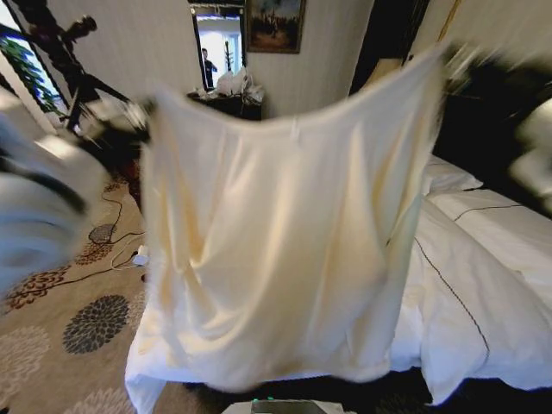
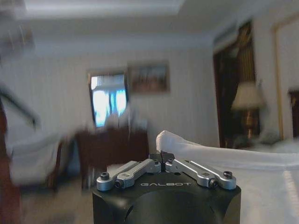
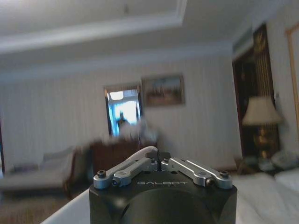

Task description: Pick up the clothes from the bed and hang them on the clothes hanger.

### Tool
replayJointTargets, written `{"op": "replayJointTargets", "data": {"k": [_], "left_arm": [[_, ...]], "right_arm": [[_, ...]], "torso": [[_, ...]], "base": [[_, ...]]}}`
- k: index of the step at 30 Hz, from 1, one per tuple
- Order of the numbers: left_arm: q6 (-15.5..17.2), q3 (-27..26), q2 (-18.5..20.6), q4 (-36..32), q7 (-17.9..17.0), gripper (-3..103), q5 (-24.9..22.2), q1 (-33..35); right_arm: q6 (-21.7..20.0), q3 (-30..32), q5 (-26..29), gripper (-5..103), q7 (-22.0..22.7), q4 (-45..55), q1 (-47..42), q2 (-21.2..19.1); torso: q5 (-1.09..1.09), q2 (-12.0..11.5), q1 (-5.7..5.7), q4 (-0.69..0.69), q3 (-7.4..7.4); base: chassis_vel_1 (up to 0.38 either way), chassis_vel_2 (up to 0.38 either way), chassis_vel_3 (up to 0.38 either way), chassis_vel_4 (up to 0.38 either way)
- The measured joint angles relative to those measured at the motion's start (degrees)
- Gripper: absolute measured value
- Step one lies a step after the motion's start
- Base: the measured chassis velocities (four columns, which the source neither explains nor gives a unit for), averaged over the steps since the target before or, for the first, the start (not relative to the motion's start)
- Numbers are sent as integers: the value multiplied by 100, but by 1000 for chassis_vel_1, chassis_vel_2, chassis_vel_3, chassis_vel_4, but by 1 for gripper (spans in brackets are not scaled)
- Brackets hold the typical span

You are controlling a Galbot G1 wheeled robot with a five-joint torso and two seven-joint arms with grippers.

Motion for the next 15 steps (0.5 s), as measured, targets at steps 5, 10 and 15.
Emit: {"op": "replayJointTargets", "data": {"k": [5,10,15], "left_arm": [[-47,830,-862,885,56,0,761,64],[-112,1323,-1543,1851,249,0,1302,-38],[-269,1596,-2589,3258,568,0,1896,-247]], "right_arm": [[-17,-958,-1326,0,-435,-722,-304,914],[249,-1788,-2346,0,-854,-1831,-188,1596],[642,-2464,-3021,0,-1124,-3101,126,2199]], "torso": [[3,0,-3,-4,-2],[1,0,0,1,-1],[0,0,-3,-5,-2]], "base": [[0,0,0,0],[0,0,0,0],[0,0,0,0]]}}
